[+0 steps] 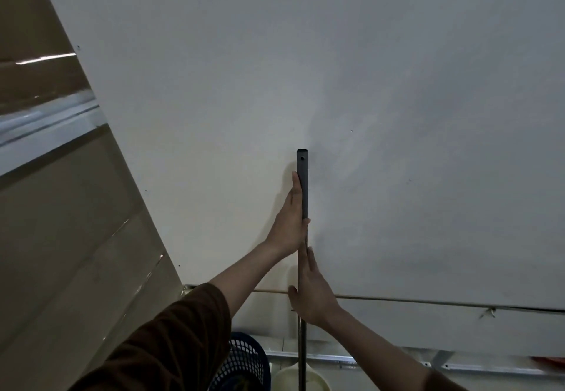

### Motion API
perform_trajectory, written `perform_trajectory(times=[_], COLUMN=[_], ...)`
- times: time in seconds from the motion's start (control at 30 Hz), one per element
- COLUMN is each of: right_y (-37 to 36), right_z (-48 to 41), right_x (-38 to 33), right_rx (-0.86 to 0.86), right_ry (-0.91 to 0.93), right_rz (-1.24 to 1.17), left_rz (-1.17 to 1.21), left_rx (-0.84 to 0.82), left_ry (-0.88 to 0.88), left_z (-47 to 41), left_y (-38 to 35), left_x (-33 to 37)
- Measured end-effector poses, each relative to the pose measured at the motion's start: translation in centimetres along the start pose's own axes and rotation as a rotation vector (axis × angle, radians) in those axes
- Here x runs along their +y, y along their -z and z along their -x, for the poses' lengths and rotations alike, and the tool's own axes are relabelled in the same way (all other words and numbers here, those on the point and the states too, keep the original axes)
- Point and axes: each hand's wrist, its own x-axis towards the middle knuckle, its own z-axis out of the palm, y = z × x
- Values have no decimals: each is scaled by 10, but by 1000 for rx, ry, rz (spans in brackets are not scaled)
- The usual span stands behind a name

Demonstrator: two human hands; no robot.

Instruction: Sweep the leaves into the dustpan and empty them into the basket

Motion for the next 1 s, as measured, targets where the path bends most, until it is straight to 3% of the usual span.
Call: perform_trajectory(times=[0.43, 0.8, 1.0], right_y=[17, 28, 44], right_z=[-12, -13, -9], right_x=[-3, -17, -30], right_rx=[-99, -130, -114], right_ry=[-102, -137, -142], right_rz=[141, 259, 331], left_rz=[-131, -585, -767], left_rx=[-176, -279, -189], left_ry=[16, 13, 11], left_z=[-3, 11, 27], left_y=[12, 20, 34], left_x=[6, -15, -30])
